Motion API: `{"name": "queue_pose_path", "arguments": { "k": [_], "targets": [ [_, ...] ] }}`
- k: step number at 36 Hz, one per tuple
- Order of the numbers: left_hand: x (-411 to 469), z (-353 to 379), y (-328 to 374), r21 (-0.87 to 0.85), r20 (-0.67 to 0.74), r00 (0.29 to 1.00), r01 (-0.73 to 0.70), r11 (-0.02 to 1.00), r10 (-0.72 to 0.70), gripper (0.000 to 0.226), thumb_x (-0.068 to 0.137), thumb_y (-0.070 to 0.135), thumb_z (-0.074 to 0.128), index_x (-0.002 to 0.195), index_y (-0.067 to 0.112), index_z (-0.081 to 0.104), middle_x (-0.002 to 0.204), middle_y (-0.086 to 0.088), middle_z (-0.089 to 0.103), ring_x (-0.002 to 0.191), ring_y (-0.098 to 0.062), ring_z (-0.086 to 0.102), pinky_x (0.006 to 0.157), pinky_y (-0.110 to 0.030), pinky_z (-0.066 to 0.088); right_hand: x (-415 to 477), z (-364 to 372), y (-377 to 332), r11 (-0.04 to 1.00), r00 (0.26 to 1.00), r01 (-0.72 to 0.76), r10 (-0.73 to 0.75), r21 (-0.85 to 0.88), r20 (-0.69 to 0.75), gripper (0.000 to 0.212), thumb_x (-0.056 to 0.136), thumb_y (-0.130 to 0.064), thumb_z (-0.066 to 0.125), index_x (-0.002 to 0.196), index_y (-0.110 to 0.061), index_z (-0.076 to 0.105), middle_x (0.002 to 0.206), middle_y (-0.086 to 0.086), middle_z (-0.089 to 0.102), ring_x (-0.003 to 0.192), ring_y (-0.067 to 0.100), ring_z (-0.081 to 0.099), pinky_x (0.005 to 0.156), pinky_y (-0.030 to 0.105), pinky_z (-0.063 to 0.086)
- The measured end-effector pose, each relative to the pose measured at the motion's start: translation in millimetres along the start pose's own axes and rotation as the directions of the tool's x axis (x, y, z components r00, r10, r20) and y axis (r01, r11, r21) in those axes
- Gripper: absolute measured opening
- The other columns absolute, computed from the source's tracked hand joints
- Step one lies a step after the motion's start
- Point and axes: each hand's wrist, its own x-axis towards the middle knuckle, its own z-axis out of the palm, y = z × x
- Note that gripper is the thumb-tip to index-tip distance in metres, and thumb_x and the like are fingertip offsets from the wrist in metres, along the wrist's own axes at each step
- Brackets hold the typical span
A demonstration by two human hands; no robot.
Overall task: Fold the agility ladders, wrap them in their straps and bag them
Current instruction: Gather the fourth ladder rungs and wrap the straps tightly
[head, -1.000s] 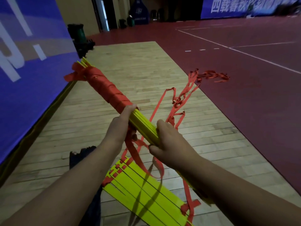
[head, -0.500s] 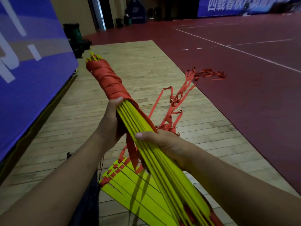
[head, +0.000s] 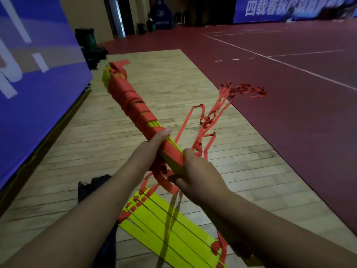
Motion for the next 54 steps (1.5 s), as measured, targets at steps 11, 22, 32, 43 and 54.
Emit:
{"name": "queue_pose_path", "arguments": {
  "k": [11, 22, 32, 43, 54],
  "targets": [
    [-6, -4, 7, -0.206, -0.247, 0.965, -0.137, 0.969, 0.084, 0.042, 0.088, 0.064, 0.052, 0.085, 0.023, 0.060, 0.084, -0.002, 0.065, 0.086, -0.021, 0.064, 0.086, -0.039, 0.051, -12, 3, -24, 0.993, 0.993, 0.118, -0.118, -0.005, -0.029, 0.033, 0.096, -0.025, 0.060, 0.113, -0.020, 0.033, 0.110, 0.005, 0.052, 0.092, 0.026, 0.058, 0.071, 0.032, 0.036],
    [3, -17, 2, -0.346, -0.188, 0.977, -0.164, 0.924, 0.103, 0.051, 0.083, 0.068, 0.055, 0.088, 0.018, 0.062, 0.072, 0.002, 0.064, 0.072, -0.017, 0.062, 0.071, -0.034, 0.050, -2, -16, -8, 0.865, 0.974, -0.121, 0.010, 0.486, 0.225, 0.066, 0.085, -0.066, 0.065, 0.128, -0.021, 0.045, 0.116, -0.001, 0.061, 0.098, 0.012, 0.063, 0.080, 0.033, 0.054],
    [-4, -5, 18, -0.366, 0.003, 0.971, -0.221, 0.904, 0.239, 0.067, 0.090, 0.068, 0.041, 0.079, 0.006, 0.065, 0.069, -0.009, 0.066, 0.058, -0.019, 0.063, 0.059, -0.027, 0.053, -6, -23, -5, 0.364, 0.844, -0.474, -0.073, 0.802, 0.532, 0.047, 0.084, -0.058, 0.068, 0.092, -0.012, 0.070, 0.073, 0.004, 0.070, 0.064, 0.018, 0.067, 0.066, 0.032, 0.057],
    [11, -30, 12, 0.294, 0.167, 0.984, -0.106, 0.950, 0.058, 0.102, 0.072, 0.096, 0.029, 0.072, 0.002, 0.069, 0.059, -0.016, 0.057, 0.049, -0.024, 0.055, 0.058, -0.029, 0.045, 9, -34, 13, 0.843, 0.992, -0.126, 0.113, 0.523, 0.057, 0.044, 0.080, -0.048, 0.082, 0.089, -0.007, 0.067, 0.083, 0.017, 0.075, 0.074, 0.034, 0.073, 0.072, 0.052, 0.060],
    [-4, -2, 2, 0.110, -0.121, 0.989, -0.065, 0.992, 0.078, 0.066, 0.083, 0.071, 0.052, 0.066, 0.009, 0.062, 0.054, -0.006, 0.059, 0.050, -0.023, 0.060, 0.071, -0.037, 0.052, -2, -3, 0, 0.997, 0.998, 0.020, -0.016, 0.070, -0.054, 0.034, 0.092, -0.022, 0.065, 0.099, -0.022, 0.032, 0.099, -0.001, 0.044, 0.088, 0.020, 0.048, 0.069, 0.033, 0.037]
  ]
}}
